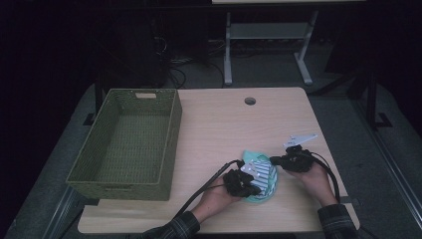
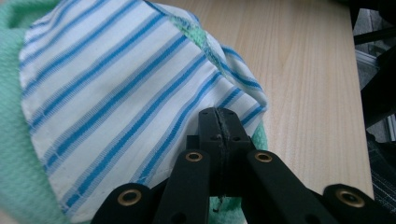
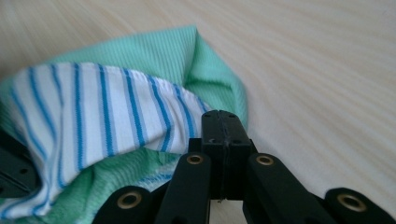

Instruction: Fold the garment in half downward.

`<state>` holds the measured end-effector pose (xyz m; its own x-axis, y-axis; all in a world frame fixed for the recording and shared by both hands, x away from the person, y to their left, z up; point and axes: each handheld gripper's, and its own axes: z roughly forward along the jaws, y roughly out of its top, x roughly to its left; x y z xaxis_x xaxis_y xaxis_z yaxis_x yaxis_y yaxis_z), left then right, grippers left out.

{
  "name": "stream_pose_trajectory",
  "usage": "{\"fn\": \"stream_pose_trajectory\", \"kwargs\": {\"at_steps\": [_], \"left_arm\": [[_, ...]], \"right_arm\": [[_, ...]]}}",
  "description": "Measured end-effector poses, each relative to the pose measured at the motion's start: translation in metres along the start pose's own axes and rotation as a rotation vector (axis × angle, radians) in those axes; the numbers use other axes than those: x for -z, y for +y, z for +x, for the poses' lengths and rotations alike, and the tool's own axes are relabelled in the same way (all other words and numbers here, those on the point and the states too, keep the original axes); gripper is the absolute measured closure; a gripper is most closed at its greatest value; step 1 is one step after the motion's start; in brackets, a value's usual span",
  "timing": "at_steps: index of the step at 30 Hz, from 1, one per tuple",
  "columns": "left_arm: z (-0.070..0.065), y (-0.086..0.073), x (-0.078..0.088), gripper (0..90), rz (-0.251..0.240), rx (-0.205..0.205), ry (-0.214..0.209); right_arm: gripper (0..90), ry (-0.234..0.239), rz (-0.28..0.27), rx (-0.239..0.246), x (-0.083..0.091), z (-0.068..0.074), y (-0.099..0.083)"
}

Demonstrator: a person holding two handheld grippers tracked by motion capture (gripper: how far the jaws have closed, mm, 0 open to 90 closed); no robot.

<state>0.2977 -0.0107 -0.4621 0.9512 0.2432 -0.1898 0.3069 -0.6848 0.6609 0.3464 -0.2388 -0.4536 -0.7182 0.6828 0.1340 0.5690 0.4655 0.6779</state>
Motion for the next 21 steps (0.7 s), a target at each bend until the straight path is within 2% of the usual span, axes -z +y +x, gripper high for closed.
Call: {"fn": "stream_pose_trajectory", "kwargs": {"at_steps": [4,7,11,13,16,19,21], "left_arm": [[-0.002,0.002,0.005,86.0,-0.014,-0.004,-0.003],[-0.003,0.004,0.018,86.1,-0.038,0.001,-0.004],[0.0,0.003,0.037,86.2,-0.06,0.005,0.023],[0.002,0.001,0.046,86.5,-0.065,0.016,0.045],[0.007,-0.006,0.056,86.9,-0.069,0.04,0.072],[0.01,-0.015,0.063,87.4,-0.064,0.065,0.08],[0.01,-0.02,0.065,87.5,-0.056,0.073,0.082]], "right_arm": [[89.3,0.002,0.017,-0.004,-0.004,-0.002,-0.004],[89.3,0.006,-0.012,-0.012,0.001,-0.002,-0.001],[89.3,0.007,-0.042,0.0,0.007,0.0,0.007],[89.3,0.019,-0.075,0.009,0.008,0.001,0.011],[89.3,0.026,-0.064,0.027,0.005,0.001,0.019],[89.3,0.036,-0.082,0.048,-0.001,0.002,0.027],[89.3,0.027,-0.063,0.047,-0.006,0.003,0.033]]}}
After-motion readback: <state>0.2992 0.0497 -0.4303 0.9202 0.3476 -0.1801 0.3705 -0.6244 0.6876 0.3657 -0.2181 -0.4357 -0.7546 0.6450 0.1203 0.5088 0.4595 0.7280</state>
